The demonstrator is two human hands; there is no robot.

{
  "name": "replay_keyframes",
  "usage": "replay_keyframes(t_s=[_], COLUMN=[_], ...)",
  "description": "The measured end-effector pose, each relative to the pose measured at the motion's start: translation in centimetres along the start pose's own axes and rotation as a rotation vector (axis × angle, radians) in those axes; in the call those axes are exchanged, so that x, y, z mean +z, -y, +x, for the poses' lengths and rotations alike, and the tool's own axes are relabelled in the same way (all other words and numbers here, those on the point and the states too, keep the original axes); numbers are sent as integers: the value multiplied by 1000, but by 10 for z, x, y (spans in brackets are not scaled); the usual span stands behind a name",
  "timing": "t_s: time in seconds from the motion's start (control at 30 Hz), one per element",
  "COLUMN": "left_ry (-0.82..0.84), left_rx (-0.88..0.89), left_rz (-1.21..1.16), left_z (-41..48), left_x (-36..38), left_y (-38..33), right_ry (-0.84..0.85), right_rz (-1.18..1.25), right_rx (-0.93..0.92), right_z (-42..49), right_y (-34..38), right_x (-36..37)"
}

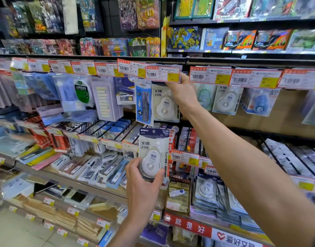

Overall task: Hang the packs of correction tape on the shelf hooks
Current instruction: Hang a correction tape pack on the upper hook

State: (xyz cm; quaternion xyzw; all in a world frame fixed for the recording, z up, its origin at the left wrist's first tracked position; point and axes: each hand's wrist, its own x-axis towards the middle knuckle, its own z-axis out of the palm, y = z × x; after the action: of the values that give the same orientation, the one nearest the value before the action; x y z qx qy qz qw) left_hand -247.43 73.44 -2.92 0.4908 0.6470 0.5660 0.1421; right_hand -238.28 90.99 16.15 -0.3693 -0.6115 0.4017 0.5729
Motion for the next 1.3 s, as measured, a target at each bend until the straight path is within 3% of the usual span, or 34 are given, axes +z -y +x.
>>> replay_keyframes(t_s=[0.53, 0.7, 1.3], left_ry=[-3, -16, -100], left_rx=[47, 46, 239], left_rz=[-7, -41, 117], left_z=[8, 14, 50], left_x=[21, 26, 43], left_y=[20, 14, 12], right_ry=[-7, -145, -324], right_rz=[23, -86, -218], right_rx=[-218, -168, -108], right_z=[21, 36, 105], right_y=[-24, -32, -72], right_x=[-4, -4, -15])
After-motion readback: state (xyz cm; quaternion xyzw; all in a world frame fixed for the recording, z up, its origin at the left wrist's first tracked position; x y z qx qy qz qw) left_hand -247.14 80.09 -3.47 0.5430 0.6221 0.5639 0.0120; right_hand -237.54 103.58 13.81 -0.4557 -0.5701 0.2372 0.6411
